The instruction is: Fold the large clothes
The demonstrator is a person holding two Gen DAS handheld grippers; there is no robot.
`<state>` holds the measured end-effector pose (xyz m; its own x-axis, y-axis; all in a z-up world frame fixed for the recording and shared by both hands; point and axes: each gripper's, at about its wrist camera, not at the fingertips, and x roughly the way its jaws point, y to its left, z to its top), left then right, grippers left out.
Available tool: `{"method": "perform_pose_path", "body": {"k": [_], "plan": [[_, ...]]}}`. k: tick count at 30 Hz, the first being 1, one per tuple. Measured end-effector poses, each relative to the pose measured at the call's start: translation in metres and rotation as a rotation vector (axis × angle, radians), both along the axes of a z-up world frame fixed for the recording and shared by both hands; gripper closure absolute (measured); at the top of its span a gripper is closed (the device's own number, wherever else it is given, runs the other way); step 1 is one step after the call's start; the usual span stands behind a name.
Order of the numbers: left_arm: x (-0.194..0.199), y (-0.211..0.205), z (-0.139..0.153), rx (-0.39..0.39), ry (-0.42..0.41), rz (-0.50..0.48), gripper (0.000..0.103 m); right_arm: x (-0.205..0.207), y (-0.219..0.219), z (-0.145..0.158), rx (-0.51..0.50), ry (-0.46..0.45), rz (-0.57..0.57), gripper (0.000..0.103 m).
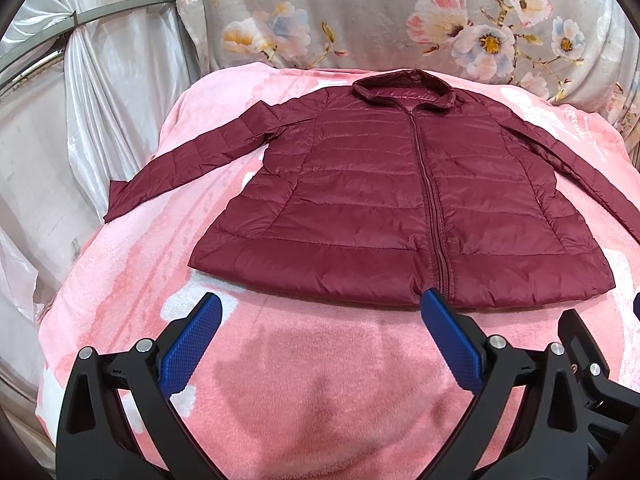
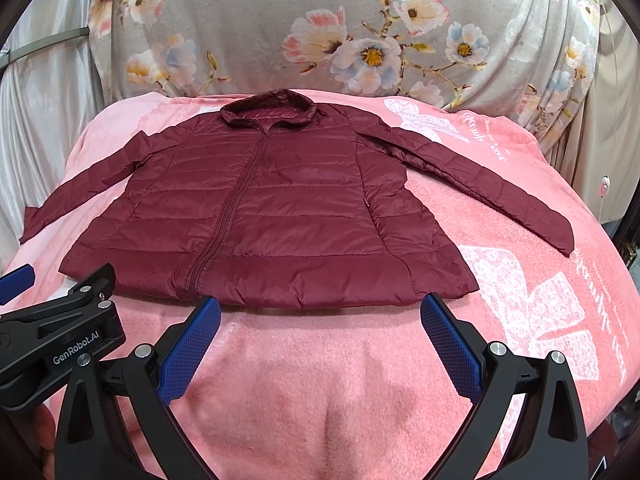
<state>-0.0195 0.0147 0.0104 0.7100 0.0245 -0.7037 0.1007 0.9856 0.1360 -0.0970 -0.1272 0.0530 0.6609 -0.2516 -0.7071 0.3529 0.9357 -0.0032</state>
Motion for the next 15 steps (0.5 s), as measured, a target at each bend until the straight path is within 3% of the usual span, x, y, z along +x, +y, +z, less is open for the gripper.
{"method": "perform_pose_path", "body": {"k": [10,15], "plan": [[0.005,-0.002,-0.005,0.006,0.015,0.0,0.006,0.009,-0.003,-0.006,0.017,0.024,0.004,0.005],[0.011,-0.001,-0.007,-0.01,0.03,-0.009,0.005,0.019,-0.03,-0.019,0.157,0.041,0.038,0.005]]}}
